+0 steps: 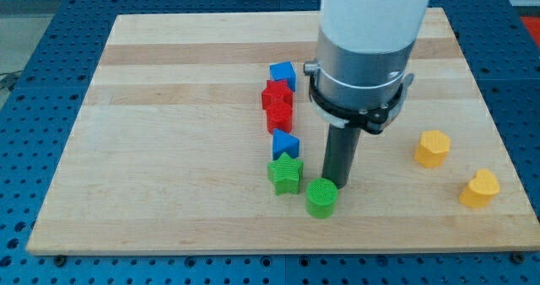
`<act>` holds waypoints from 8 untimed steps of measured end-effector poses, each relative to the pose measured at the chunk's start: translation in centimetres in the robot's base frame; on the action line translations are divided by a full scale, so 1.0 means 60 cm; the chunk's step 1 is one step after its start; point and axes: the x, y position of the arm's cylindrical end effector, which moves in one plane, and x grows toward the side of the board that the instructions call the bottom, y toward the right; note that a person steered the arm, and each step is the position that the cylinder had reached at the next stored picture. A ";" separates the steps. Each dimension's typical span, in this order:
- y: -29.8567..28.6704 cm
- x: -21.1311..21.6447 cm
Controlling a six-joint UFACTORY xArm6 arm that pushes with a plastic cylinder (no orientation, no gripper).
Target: Slide the green circle to the bottom side of the green star
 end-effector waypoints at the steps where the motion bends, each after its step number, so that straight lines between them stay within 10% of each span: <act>1: -0.004 0.003; 8: 0.027 0.059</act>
